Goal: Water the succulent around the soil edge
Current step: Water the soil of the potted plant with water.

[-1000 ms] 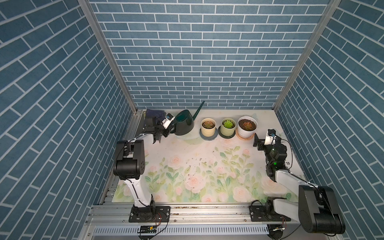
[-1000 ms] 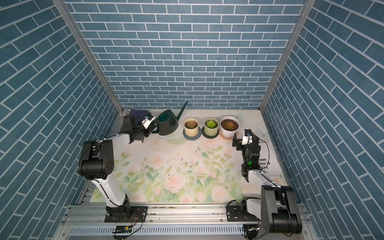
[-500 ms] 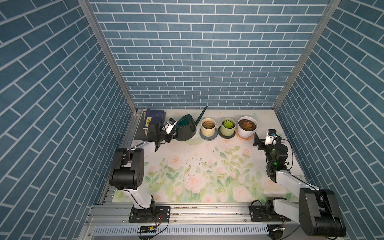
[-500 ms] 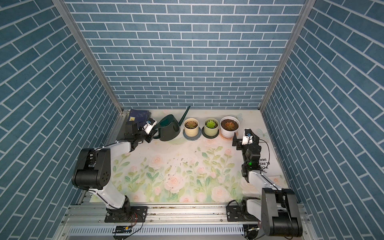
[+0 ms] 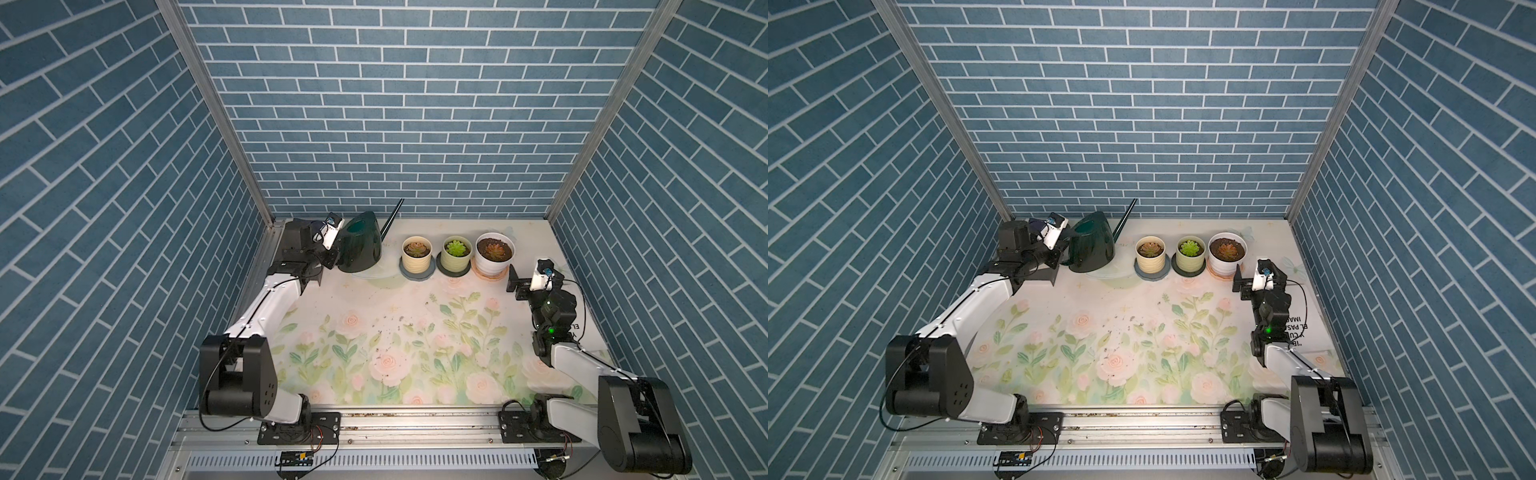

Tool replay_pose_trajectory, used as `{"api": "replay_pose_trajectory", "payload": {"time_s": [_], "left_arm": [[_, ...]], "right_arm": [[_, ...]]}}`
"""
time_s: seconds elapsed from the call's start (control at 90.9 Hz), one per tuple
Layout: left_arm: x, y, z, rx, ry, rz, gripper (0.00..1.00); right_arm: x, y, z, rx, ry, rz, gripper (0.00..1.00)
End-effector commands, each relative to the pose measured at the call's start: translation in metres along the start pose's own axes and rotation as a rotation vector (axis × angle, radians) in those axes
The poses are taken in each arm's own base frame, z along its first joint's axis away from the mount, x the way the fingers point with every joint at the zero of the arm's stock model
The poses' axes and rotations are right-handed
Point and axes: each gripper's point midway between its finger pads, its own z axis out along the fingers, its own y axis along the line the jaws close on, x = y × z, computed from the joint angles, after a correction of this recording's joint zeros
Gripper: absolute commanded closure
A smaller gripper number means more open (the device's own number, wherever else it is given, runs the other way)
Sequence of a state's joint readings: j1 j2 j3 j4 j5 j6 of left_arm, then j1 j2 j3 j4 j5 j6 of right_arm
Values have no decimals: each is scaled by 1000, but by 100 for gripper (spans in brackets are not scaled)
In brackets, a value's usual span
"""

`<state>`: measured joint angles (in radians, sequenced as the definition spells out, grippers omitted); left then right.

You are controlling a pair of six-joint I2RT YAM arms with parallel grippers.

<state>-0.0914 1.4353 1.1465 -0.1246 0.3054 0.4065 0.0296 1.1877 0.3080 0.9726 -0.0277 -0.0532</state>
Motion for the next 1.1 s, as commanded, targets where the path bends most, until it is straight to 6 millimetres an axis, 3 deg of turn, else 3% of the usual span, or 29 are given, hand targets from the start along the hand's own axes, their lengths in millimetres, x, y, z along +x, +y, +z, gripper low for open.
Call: {"api": "replay_pose_trajectory", "payload": {"time_s": [0.0,0.22,0.352,0.495,0.693,0.858,1.001,1.089], "left_arm": [[-38,-13,-21,-10,0,-9,100],[-54,-42,-47,37,112,62,100],[-59,-37,-68,-46,134,151,100],[-47,-23,-90,-127,248,308,100],[-58,-18,-113,-146,253,439,100],[-67,-19,-119,-183,278,540,100],[-59,-15,-107,-278,385,685,100],[-69,-17,-101,-283,374,713,100]], "right_arm": [[-3,0,-1,-3,-42,-20,1],[12,2,6,-7,-13,-22,1],[17,3,8,-8,-3,-21,1],[15,2,7,-2,-10,-21,1],[15,-1,6,13,-12,-28,1],[16,-2,5,21,-8,-33,0],[16,-2,5,18,-11,-31,1],[17,-2,5,17,-10,-31,1]]}}
